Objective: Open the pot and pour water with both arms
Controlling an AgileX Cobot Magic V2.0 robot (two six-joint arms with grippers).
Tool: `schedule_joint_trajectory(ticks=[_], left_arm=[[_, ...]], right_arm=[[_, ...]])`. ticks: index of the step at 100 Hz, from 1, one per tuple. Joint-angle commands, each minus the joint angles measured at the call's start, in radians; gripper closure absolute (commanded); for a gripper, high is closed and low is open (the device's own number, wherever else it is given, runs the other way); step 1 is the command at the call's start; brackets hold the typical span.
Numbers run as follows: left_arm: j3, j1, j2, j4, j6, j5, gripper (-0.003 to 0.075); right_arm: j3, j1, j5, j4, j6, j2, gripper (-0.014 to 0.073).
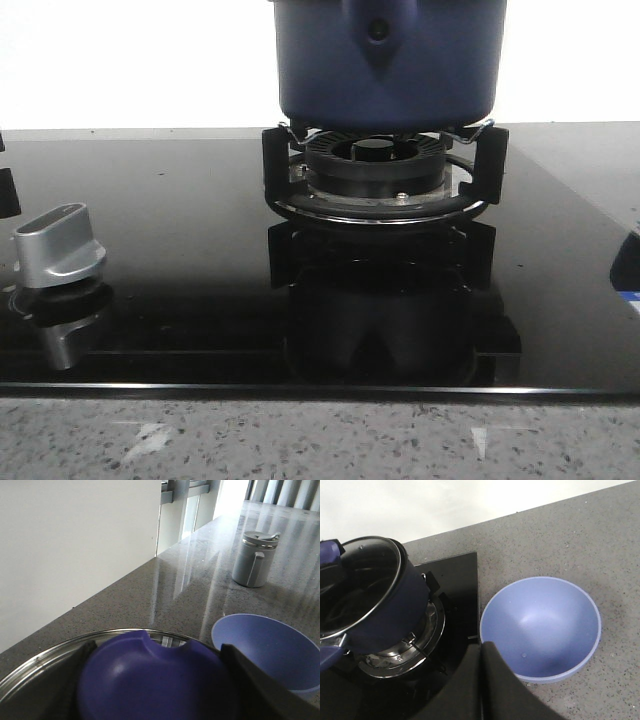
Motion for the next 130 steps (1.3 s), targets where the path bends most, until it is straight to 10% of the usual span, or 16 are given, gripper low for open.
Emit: schedule_joint_trajectory(ticks=[1,130], left_arm=[[-0.036,-0.006,-0.050,-0.097,0.006,-0.005,0.0424],[-0.036,-0.024,-0.046,-0.097,0.006,-0.019,0.0424]], right_arm=[[-0.022,0.002,-0.053,0.005,-0.010,0.003,0.0662],[-0.022,0.002,-0.058,0.008,-0.010,0.003,0.0662]])
